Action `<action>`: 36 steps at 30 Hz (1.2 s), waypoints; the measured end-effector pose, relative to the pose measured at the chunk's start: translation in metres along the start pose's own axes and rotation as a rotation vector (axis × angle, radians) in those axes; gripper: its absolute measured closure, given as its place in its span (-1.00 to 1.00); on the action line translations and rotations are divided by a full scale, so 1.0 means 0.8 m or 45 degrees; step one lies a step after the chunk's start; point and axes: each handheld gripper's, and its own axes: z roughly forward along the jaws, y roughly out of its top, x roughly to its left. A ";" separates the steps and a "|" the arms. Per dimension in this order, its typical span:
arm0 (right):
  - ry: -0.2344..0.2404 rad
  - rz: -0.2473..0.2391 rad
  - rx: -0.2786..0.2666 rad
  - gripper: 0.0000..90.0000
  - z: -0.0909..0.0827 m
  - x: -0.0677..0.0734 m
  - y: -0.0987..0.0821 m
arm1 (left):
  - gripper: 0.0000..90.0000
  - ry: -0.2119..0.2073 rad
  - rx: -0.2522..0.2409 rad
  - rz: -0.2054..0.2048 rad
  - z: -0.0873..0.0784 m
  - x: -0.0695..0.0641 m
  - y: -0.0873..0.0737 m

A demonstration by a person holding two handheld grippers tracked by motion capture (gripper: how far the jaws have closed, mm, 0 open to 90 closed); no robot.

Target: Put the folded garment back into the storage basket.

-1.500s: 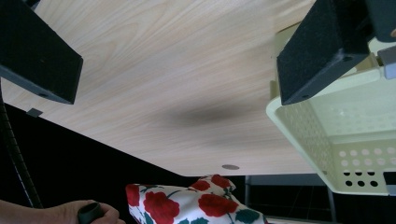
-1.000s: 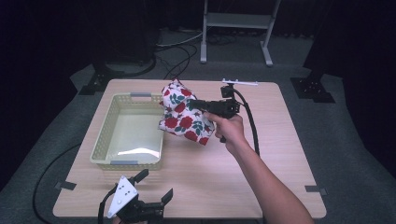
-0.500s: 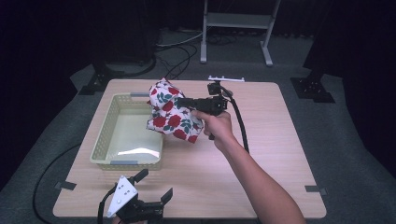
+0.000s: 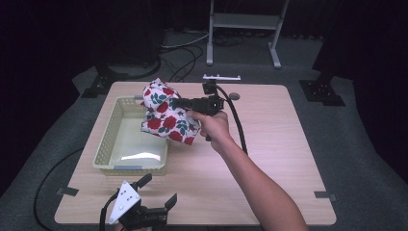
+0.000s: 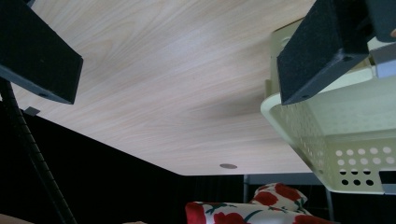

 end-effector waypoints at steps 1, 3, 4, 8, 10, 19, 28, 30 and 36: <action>0.002 0.001 0.005 0.72 0.001 0.001 0.000 | -1.00 -0.001 0.002 0.002 0.000 0.000 0.000; 0.004 0.001 0.008 0.72 0.005 0.002 0.001 | -1.00 -0.002 0.001 0.004 0.000 0.000 0.000; 0.004 0.000 0.014 0.72 0.007 0.003 0.001 | -1.00 -0.002 0.001 0.005 0.000 0.000 0.000; 0.008 -0.004 0.016 0.72 0.015 0.007 0.005 | -1.00 -0.002 0.001 0.006 0.000 0.000 0.000; 0.009 -0.008 0.022 0.72 0.019 0.009 0.007 | -1.00 -0.001 0.001 0.006 0.000 0.000 0.000; 0.023 -0.010 0.033 0.72 0.036 0.015 0.010 | -1.00 0.006 0.000 0.002 -0.001 0.001 0.001; 0.033 -0.016 0.042 0.72 0.051 0.021 0.014 | -1.00 0.006 -0.002 0.006 -0.001 0.001 0.001; 0.038 -0.019 0.039 0.72 0.054 0.023 0.016 | -1.00 0.006 -0.002 0.007 -0.001 0.001 0.001; 0.042 -0.016 0.038 0.72 0.062 0.027 0.019 | -1.00 0.008 -0.003 0.003 -0.001 0.002 0.001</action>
